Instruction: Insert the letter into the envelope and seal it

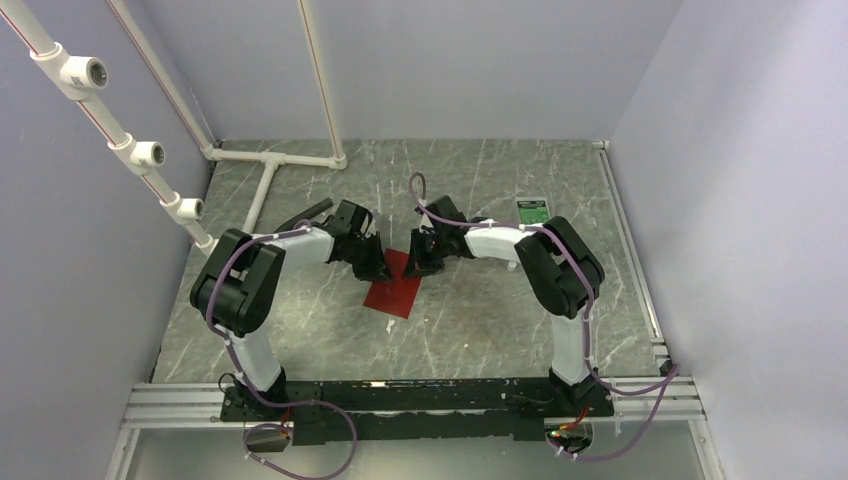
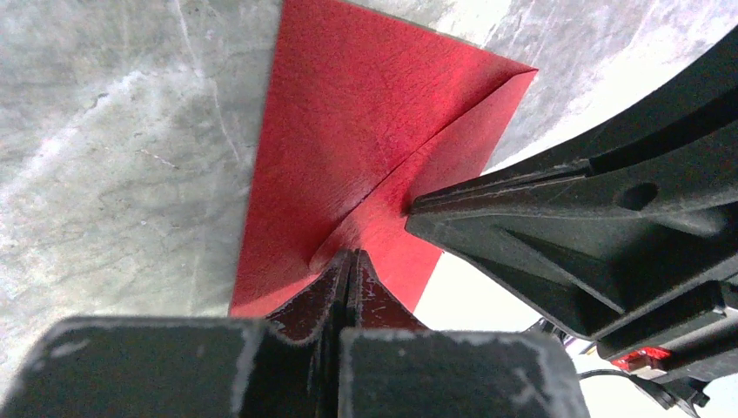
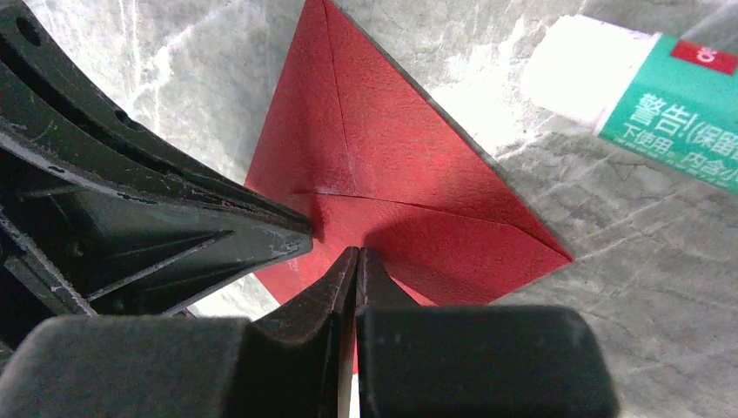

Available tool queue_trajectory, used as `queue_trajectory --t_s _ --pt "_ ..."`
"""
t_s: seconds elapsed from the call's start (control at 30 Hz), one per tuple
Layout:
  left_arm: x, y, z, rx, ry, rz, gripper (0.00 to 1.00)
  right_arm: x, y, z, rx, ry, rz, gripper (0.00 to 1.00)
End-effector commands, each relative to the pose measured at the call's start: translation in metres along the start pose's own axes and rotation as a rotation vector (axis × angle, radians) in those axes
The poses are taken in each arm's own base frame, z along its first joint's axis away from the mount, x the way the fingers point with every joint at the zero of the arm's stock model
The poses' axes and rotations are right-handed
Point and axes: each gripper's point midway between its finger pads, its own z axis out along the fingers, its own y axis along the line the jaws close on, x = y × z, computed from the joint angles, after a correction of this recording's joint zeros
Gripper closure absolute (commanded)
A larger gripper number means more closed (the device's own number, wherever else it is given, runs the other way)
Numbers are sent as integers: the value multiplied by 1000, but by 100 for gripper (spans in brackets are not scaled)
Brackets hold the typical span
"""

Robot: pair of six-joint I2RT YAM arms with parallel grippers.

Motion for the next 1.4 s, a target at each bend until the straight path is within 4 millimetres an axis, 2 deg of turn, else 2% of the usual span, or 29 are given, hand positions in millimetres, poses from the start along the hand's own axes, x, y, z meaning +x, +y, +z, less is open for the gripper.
queue_trajectory --t_s 0.0,0.07,0.17,0.27,0.4,0.57,0.73,0.93,1.13,1.2,1.27,1.37 --pt "24 65 0 -299 58 -39 97 16 -50 4 193 8 2 92" --pt "25 65 0 -296 69 -47 98 13 -42 2 170 -4 -36 92" --pt "33 64 8 -252 117 -99 98 7 -8 -1 82 -40 -162 92" --pt "39 69 15 -217 147 -186 98 5 9 6 93 -52 -238 92" --pt "50 74 19 -145 205 -298 98 6 3 17 219 -69 -337 92" --pt "58 77 18 -127 244 -352 98 8 0 19 358 -98 -528 90" --pt "59 77 16 -113 245 -372 98 30 -9 22 435 -62 -660 86" --pt "50 78 13 -110 228 -370 98 69 -13 19 363 26 -734 81" --pt "47 77 13 -100 226 -368 97 92 -1 -2 263 104 -748 79" --pt "46 76 12 -96 221 -364 98 92 3 -13 257 105 -745 80" --pt "45 74 10 -86 217 -357 98 85 6 -21 271 78 -724 80" --pt "33 57 4 -1 183 -288 98 61 13 -30 286 7 -642 82"
